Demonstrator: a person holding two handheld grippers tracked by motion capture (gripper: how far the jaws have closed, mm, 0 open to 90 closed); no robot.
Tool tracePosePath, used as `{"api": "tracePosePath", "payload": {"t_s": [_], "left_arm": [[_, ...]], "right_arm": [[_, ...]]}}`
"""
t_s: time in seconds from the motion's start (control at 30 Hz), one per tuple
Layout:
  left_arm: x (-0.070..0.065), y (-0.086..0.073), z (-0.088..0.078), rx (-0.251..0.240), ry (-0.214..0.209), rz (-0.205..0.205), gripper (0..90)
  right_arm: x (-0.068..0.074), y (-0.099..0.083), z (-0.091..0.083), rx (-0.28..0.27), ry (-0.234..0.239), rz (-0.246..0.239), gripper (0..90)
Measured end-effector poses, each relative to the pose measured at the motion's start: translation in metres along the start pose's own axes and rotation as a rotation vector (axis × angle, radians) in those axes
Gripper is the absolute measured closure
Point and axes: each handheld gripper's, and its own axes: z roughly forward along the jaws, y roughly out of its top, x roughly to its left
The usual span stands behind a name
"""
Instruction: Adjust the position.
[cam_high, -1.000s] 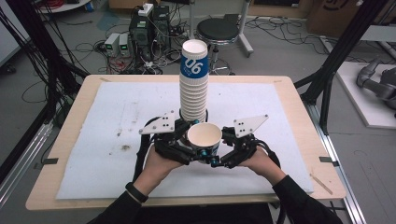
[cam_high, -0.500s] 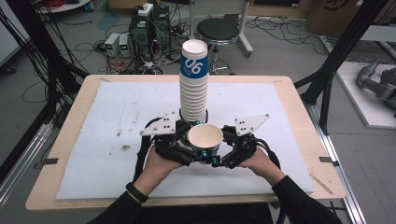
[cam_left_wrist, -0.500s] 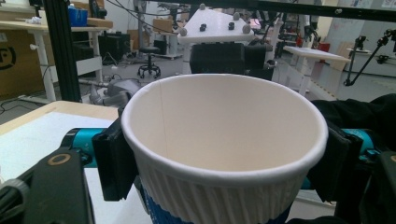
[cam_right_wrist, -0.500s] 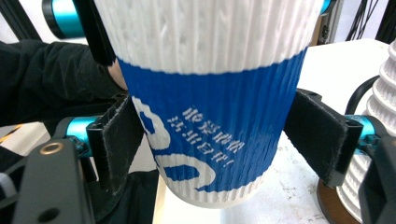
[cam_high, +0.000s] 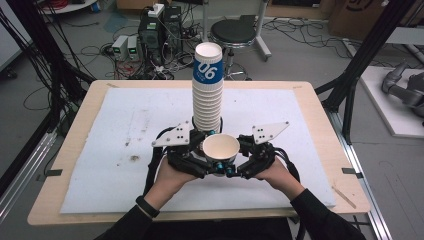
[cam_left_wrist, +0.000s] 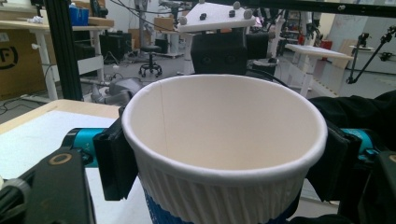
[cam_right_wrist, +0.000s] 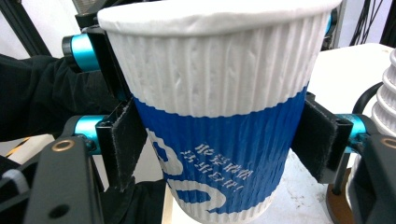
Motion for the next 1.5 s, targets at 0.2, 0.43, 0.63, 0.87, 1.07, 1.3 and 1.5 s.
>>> {"api": "tracePosePath", "payload": {"t_s": [0.2, 0.43, 0.63, 0.87, 1.07, 1.3, 1.5], "left_arm": [[-0.002, 0.001, 0.000, -0.013, 0.008, 0.003, 13.7], [-0.002, 0.004, -0.005, -0.019, 0.018, 0.020, 11.3], [0.001, 0.007, -0.014, -0.033, 0.029, 0.024, 11.3], [0.005, 0.005, -0.020, -0.034, 0.049, 0.017, 11.3], [0.006, 0.003, -0.020, -0.022, 0.048, 0.031, 11.3], [0.008, -0.005, -0.015, 0.008, 0.049, 0.026, 11.3], [0.007, -0.011, -0.010, 0.025, 0.042, 0.015, 11.3]], "right_arm": [[0.000, 0.000, 0.000, 0.006, 0.000, 0.001, 25.7], [0.000, 0.001, -0.003, 0.002, -0.016, -0.011, 25.8], [-0.002, 0.002, -0.011, -0.013, -0.037, -0.010, 25.7], [-0.005, 0.004, -0.019, -0.030, -0.058, -0.013, 25.8], [-0.006, 0.005, -0.026, -0.043, -0.074, -0.010, 25.7], [-0.005, 0.008, -0.031, -0.064, -0.082, -0.009, 25.8], [-0.004, 0.009, -0.032, -0.085, -0.082, -0.013, 25.8]]}}
